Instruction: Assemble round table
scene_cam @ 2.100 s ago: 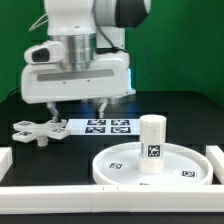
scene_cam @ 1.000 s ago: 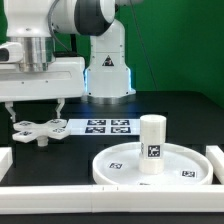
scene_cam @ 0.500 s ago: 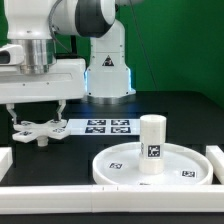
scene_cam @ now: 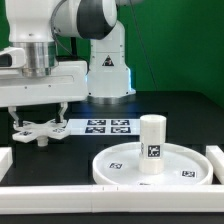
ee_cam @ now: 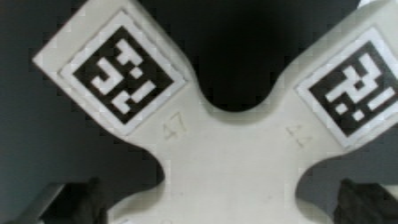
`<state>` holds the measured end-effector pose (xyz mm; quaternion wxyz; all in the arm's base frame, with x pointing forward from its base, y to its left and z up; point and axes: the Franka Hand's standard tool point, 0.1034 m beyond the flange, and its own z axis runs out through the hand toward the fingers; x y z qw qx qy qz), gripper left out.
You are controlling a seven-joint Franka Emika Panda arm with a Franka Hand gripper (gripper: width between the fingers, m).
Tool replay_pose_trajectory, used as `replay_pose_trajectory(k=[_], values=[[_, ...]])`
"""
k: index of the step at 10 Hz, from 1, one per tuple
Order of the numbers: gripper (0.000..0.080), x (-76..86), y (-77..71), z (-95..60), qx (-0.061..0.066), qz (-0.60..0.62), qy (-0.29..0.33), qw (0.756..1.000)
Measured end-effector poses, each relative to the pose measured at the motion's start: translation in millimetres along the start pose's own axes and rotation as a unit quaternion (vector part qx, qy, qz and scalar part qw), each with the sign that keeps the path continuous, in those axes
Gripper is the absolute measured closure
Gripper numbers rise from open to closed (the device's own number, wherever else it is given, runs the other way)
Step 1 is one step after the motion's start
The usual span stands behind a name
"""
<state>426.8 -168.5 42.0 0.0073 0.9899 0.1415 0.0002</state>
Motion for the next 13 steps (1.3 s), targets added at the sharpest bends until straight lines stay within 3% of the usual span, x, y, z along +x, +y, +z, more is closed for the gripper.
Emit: replay_pose_trajectory(k=[13], values=[[0.015,-4.0,-4.6,10.1,0.005,-0.003,-0.009,1.0]])
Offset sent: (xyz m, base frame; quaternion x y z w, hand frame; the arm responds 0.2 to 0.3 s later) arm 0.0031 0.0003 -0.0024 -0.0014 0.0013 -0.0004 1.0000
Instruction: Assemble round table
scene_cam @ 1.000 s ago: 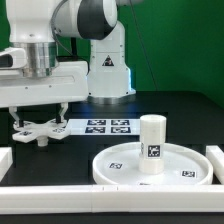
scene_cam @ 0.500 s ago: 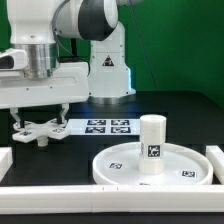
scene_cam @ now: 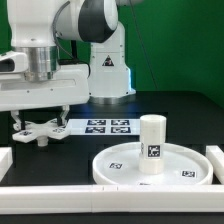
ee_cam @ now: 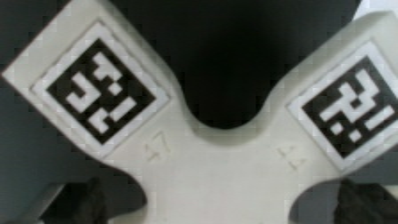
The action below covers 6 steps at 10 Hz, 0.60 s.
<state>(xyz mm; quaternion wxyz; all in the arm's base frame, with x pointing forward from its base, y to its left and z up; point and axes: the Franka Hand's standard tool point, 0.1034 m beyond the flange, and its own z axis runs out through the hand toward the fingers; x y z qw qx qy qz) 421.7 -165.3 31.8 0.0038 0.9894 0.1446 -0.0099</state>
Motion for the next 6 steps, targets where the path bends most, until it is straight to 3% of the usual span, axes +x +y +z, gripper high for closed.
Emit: replay_pose_trajectory(k=[6], values=[[0.015,-4.1,-0.3,5.4,0.003,0.0,-0.005,1.0]])
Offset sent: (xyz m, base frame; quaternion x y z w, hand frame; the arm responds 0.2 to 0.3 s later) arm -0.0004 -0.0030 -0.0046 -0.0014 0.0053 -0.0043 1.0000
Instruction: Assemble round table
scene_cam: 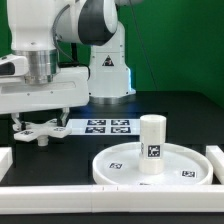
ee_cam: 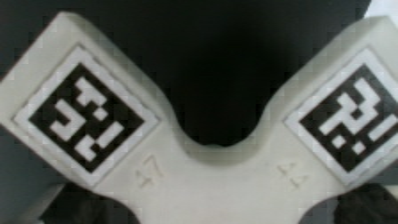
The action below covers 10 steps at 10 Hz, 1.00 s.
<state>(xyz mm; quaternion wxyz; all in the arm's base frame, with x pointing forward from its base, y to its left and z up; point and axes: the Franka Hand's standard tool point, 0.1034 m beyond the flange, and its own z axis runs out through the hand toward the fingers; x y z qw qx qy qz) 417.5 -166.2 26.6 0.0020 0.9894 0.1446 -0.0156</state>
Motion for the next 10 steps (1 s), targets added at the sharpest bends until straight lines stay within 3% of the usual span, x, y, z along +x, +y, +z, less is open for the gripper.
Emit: replay_pose_trajectory(k=[3,4,5,6,10], values=[[0.015,-1.0,-0.5,1.7,0.001,0.0,-0.002,1.0],[0.0274,-0.9,-0.9,1.7,0.001,-0.001,-0.002,1.0],[0.0274,-0.7,-0.8,1.5,0.001,-0.001,-0.002,1.0],[0.0355,-0.6,-1.0,1.6,0.001,-0.001,-0.002,1.0],[0.0355,4.3,-7.6,-3.9,0.004,-0.001,-0.001,1.0]])
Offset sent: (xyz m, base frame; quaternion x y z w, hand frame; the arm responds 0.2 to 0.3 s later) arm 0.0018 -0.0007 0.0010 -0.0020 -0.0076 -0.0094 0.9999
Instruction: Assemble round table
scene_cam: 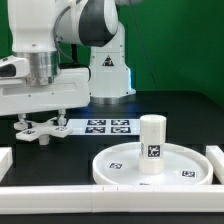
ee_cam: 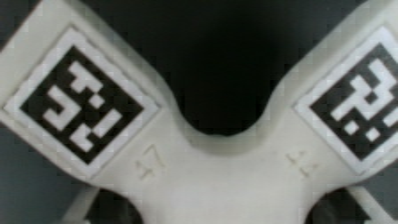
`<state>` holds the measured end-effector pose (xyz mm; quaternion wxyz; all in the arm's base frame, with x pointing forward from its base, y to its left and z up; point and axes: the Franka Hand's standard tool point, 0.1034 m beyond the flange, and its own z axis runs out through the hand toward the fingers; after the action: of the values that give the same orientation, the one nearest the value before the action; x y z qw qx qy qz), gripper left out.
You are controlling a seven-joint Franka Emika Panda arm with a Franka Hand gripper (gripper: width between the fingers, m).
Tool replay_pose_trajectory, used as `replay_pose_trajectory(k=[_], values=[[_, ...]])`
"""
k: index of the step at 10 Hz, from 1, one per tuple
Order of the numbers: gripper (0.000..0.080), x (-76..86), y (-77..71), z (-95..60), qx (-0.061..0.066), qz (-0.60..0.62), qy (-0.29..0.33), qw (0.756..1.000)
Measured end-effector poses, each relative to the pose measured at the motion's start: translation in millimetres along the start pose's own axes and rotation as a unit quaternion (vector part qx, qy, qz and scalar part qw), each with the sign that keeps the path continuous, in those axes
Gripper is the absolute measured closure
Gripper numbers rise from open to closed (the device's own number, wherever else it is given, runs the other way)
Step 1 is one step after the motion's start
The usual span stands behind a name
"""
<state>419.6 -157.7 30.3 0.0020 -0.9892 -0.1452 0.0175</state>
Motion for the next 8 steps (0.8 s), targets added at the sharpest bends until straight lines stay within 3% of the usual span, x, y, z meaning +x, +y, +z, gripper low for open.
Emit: replay_pose_trajectory(k=[4,6,7,8], values=[[0.0354,42.7,-56.6,-43.2,0.012,0.038,0.01,0.999],[0.0354,93.7,-90.5,-73.3,0.027,0.077,0.001,0.997],[0.0354,111.7,-92.7,-76.8,0.024,0.065,0.01,0.998],[0.0354,106.7,-88.0,-63.7,0.017,0.048,0.017,0.999]])
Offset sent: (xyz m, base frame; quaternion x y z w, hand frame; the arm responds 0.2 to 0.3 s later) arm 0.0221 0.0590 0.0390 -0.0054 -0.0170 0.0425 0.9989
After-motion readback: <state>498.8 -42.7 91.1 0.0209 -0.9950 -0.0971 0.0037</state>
